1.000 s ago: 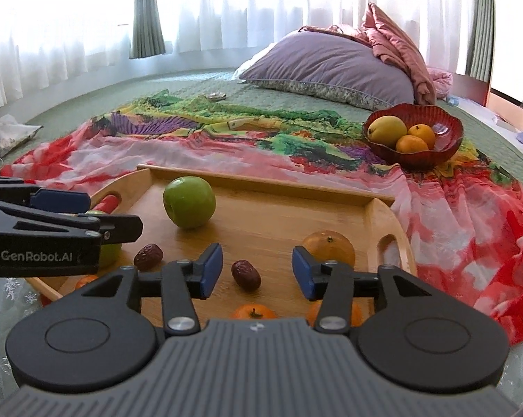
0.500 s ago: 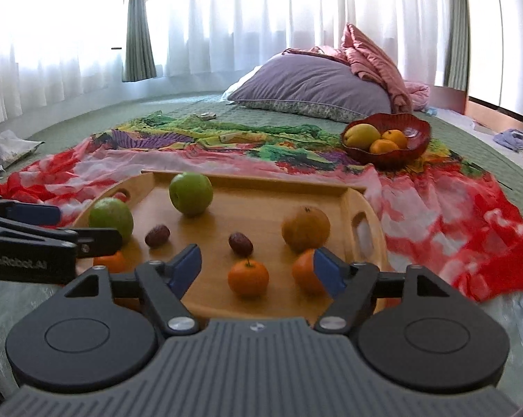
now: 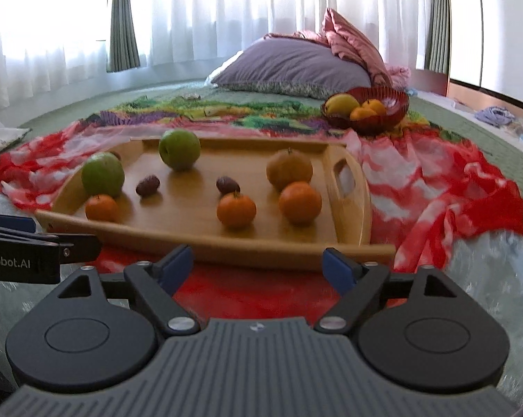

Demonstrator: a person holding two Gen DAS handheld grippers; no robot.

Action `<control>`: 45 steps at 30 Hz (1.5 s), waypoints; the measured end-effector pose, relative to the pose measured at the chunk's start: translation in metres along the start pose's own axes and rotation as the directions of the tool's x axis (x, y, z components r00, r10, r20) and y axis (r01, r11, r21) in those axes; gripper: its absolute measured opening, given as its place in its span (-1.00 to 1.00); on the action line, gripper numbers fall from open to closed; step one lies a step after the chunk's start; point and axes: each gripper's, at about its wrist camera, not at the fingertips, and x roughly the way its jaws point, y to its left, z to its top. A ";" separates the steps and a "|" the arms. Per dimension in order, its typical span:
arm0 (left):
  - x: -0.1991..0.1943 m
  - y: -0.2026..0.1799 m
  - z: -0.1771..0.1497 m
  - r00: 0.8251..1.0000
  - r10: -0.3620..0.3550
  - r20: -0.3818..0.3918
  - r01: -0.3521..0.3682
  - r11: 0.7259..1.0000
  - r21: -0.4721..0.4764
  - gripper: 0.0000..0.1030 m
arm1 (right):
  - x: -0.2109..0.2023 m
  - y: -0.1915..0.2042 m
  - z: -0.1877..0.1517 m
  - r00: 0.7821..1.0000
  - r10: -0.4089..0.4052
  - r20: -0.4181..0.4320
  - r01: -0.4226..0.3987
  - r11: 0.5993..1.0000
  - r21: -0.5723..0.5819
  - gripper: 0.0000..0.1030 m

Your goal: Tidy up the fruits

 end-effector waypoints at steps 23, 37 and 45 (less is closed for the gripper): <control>0.036 -0.002 -0.015 0.995 0.090 -0.045 -0.091 0.996 -0.012 1.00 | 0.029 0.006 -0.024 0.998 -0.012 -0.066 0.009 0.999 -0.042 1.00; 0.035 0.000 -0.016 0.995 0.094 -0.042 -0.095 0.995 -0.017 1.00 | 0.030 0.006 -0.025 0.998 -0.003 -0.066 0.000 0.999 -0.049 1.00; 0.035 -0.001 -0.017 0.995 0.095 -0.045 -0.095 0.995 -0.015 1.00 | 0.030 0.006 -0.026 0.998 -0.003 -0.065 0.000 0.999 -0.049 1.00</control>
